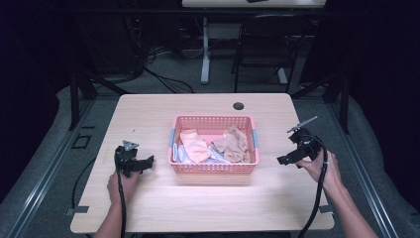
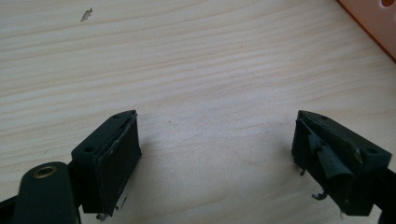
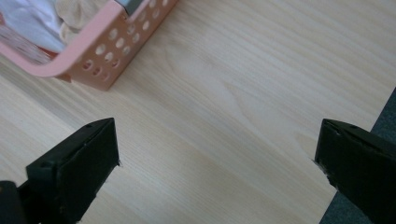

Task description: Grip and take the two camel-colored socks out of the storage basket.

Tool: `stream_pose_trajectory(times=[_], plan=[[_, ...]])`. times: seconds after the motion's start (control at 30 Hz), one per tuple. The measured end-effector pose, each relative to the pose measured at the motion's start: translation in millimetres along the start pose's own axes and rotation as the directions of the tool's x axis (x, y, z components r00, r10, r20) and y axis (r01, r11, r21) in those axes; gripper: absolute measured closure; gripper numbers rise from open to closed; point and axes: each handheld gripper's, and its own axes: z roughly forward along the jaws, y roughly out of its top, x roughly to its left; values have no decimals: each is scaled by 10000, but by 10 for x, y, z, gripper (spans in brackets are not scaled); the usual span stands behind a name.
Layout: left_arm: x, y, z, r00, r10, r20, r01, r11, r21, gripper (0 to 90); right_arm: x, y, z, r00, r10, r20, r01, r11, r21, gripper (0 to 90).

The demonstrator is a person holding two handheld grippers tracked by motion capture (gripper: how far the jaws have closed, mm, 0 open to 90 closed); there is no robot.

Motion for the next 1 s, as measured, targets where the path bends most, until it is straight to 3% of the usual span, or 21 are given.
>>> stream_pose_trajectory(times=[0.6,1.0], plan=[[2,0,0,10000,2,8,-2,10000,12,149,211,378,-77,9968,-683,-425,678,9976,-125,0],[2,1,0,10000,0,8,0,10000,16,149,436,708,-38,9887,-1342,-666,1339,9910,-88,0]])
